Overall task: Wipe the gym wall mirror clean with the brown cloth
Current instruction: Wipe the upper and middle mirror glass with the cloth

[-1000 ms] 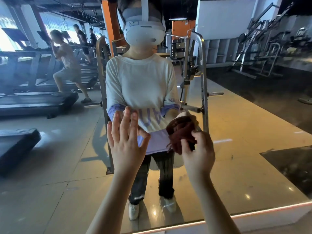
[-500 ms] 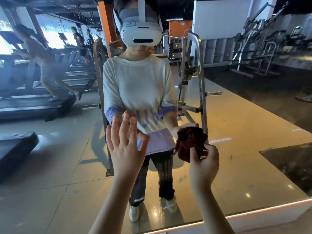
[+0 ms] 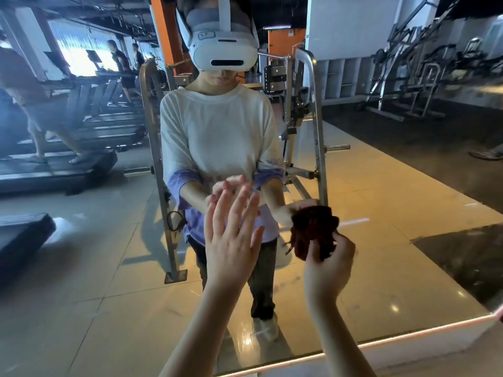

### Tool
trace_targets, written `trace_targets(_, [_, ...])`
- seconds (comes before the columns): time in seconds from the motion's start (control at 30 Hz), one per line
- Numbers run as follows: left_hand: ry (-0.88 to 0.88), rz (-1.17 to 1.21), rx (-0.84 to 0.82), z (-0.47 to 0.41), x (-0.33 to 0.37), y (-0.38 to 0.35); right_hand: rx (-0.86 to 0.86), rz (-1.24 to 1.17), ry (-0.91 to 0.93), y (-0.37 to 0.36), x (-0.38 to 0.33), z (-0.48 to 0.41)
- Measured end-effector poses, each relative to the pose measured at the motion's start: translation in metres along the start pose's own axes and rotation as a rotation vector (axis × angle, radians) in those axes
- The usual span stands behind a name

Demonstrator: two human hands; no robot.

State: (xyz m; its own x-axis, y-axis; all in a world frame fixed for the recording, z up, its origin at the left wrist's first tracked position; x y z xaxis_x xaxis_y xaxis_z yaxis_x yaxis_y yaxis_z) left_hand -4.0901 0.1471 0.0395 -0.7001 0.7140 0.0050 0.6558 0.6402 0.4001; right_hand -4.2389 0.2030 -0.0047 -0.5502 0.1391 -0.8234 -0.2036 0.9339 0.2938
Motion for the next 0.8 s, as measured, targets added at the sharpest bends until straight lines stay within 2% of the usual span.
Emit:
trace_targets(0.1, [0.032, -0.045, -0.011, 0.003, 0.005, -0.015, -0.066, 0.031, 0.237, 0.001, -0.003, 0.002])
trace_targets(0.17, [0.036, -0.056, 0.024, 0.005, 0.005, -0.020, -0.044, 0.037, 0.333, 0.008, -0.004, -0.018])
trace_targets(0.2, [0.038, -0.042, 0.041, 0.006, 0.006, -0.021, -0.006, 0.013, 0.320, 0.013, -0.005, -0.032])
trace_targets(0.27, [0.052, -0.018, 0.051, 0.006, 0.008, -0.022, 0.067, -0.092, 0.170, 0.021, -0.004, -0.059])
trace_targets(0.33, [0.087, -0.019, 0.045, 0.006, 0.012, -0.022, 0.067, -0.145, 0.093, 0.023, -0.009, -0.069])
trace_targets(0.5, [0.152, -0.035, 0.049, 0.006, 0.018, -0.027, -0.044, -0.030, 0.477, 0.022, -0.027, -0.060])
trace_targets(0.6, [0.154, -0.043, 0.055, 0.007, 0.017, -0.028, 0.011, -0.057, 0.472, 0.029, -0.038, -0.083])
trace_targets(0.73, [0.144, -0.039, 0.059, 0.007, 0.017, -0.029, 0.078, -0.131, 0.288, 0.038, -0.051, -0.106])
trace_targets(0.8, [0.141, -0.026, 0.059, 0.007, 0.017, -0.030, 0.076, -0.087, 0.373, 0.034, -0.056, -0.096])
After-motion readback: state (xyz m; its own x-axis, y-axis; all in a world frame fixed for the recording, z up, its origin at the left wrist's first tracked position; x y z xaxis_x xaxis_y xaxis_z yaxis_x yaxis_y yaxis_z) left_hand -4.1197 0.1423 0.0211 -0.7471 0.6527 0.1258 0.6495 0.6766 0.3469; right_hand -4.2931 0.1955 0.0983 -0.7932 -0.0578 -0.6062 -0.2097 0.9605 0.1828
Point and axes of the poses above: each hand's wrist, its own z-axis away from the middle knuckle, its own y-axis out of the back of the hand, x = y × z, the point moved 1 cm from there along -z, towards the middle knuckle, and after that the axes turned 13 degrees about z, right-handed, at the moved point
